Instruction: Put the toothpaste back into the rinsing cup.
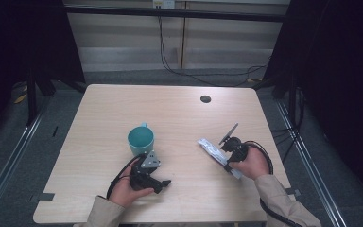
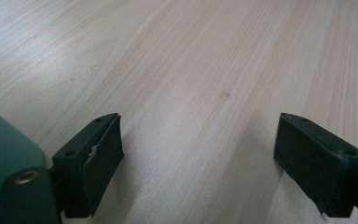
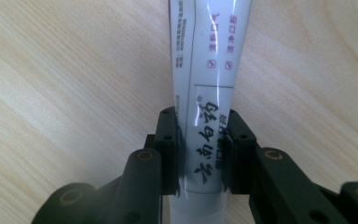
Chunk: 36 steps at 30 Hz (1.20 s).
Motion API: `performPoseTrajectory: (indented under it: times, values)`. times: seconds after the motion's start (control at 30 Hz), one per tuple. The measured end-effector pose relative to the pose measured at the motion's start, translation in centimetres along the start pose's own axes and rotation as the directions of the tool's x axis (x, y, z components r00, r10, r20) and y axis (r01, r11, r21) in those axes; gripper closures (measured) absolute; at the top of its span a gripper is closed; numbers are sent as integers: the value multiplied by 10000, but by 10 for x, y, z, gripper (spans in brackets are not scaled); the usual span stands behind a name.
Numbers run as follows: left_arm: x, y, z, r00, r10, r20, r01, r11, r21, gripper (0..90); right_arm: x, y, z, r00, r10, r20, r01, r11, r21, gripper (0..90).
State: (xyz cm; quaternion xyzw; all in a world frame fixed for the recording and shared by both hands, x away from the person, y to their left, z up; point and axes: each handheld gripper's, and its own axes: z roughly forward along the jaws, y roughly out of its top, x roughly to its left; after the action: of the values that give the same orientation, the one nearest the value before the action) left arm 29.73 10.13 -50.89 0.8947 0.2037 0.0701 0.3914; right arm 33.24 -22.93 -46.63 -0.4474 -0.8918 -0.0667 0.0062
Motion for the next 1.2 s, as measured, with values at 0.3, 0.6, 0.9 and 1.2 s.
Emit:
performPoseTrajectory:
  times: [0.3, 0.6, 0.9, 1.2]
  values:
    - [0, 0, 0, 10000, -1, 19, 2, 10000, -5, 152, -1, -9, -2, 9992, 0, -392, -16, 9992, -401, 740]
    - [0, -2, -3, 9996, -265, 24, 266, 9996, -59, 153, -1, -25, -6, 9969, 67, -787, -190, 9875, -1565, 743]
    - [0, 7, -7, 9956, -842, 401, 848, 9963, -127, 170, 7, -29, -23, 9954, -127, -948, -163, 9542, -2986, 744]
    - [0, 30, -16, 9839, -1537, 913, 1618, 9828, -890, 182, 17, -31, -26, 9921, -344, -1202, -180, 9122, -4094, 745]
